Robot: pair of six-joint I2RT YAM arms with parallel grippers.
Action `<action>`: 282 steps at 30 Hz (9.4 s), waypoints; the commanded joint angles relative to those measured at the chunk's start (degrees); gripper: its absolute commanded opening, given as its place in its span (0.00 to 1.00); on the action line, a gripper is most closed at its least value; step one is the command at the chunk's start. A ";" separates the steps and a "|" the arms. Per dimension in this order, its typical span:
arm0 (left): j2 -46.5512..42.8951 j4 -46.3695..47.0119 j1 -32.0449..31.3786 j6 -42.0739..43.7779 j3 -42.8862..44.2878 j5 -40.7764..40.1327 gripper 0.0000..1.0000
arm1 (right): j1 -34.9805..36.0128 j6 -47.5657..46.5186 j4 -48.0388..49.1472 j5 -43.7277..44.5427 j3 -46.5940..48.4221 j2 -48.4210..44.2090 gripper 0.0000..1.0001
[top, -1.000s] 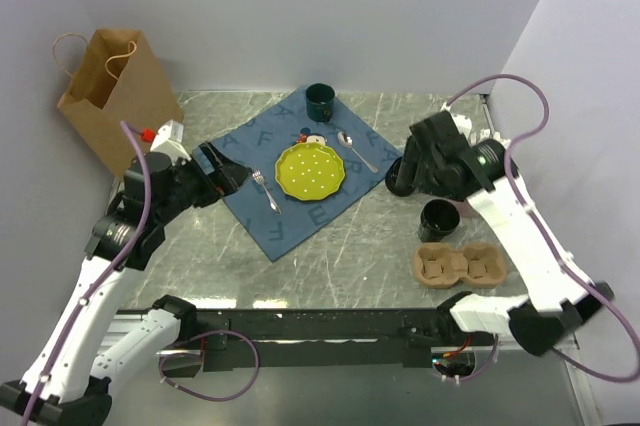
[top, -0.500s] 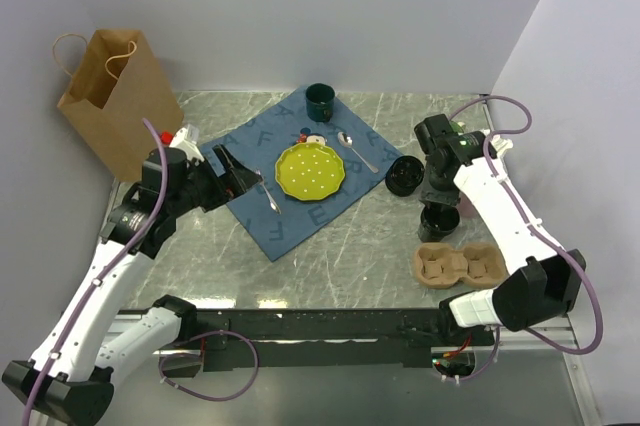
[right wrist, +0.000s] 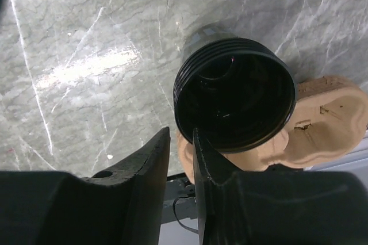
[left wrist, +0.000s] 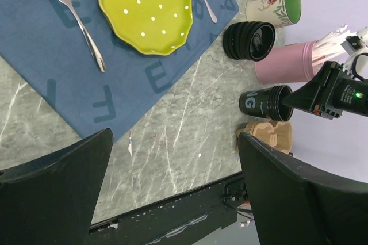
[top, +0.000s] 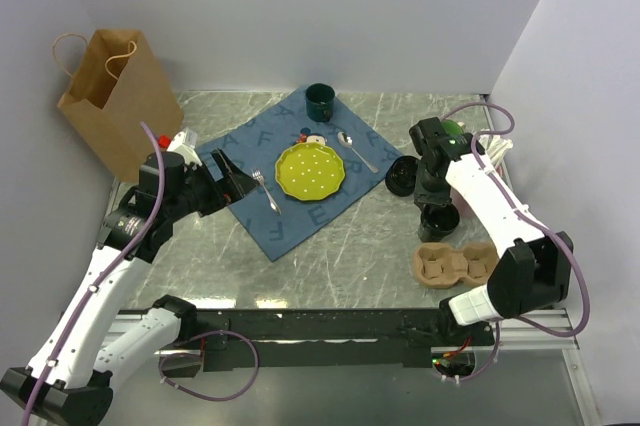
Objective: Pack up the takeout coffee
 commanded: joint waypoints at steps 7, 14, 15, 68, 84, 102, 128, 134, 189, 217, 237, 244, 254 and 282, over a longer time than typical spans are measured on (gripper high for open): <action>-0.70 0.58 -0.23 0.85 0.27 0.13 0.97 | -1.05 -1.47 2.01 0.51 -1.62 1.54 0.25; -0.09 1.19 -0.23 0.85 0.45 0.66 0.97 | -1.40 -2.18 3.50 -0.80 -3.12 1.28 0.24; 0.00 1.19 -0.31 0.85 0.45 0.57 0.97 | -1.31 -2.26 3.59 -0.81 -3.21 1.36 0.23; 0.53 1.98 -0.84 2.08 1.06 -0.13 0.97 | -4.12 -5.25 0.25 3.85 2.50 1.98 0.26; 1.49 2.51 -1.02 1.64 1.06 0.57 0.97 | -6.15 -7.71 3.77 -1.42 -1.97 2.16 0.26; 1.32 2.51 -1.19 1.37 0.36 0.66 0.97 | -6.24 -7.10 4.12 -0.28 -3.03 0.93 0.13; 0.79 2.95 -1.19 1.29 0.01 0.83 0.97 | -6.32 -6.84 2.80 -2.82 0.22 -0.92 0.04; 0.70 2.86 -1.28 1.37 0.09 0.75 0.97 | -6.32 -6.84 2.36 -2.04 0.31 -0.57 0.04; -0.96 -1.53 -1.55 -4.43 -9.84 -11.20 0.97 | 39.72 10.74 -3.62 2.62 15.68 15.50 0.01; 0.61 2.68 -1.63 3.22 -8.52 -0.67 0.97 | 29.57 1.00 -4.59 10.71 22.47 15.52 0.31; 2.55 2.43 -2.34 3.39 -8.61 5.32 0.97 | 4.76 -8.08 8.34 7.20 23.15 23.60 0.40; 3.43 1.19 -2.34 3.40 -7.90 4.17 0.97 | 4.05 -2.62 7.99 5.87 27.28 27.02 0.46; 3.78 1.11 -2.34 2.87 -8.26 3.74 0.97 | 3.87 2.30 2.11 9.39 34.14 33.97 0.45; 4.31 1.28 -2.34 2.87 -7.90 3.30 0.97 | 2.82 2.75 5.87 6.58 30.02 33.10 0.31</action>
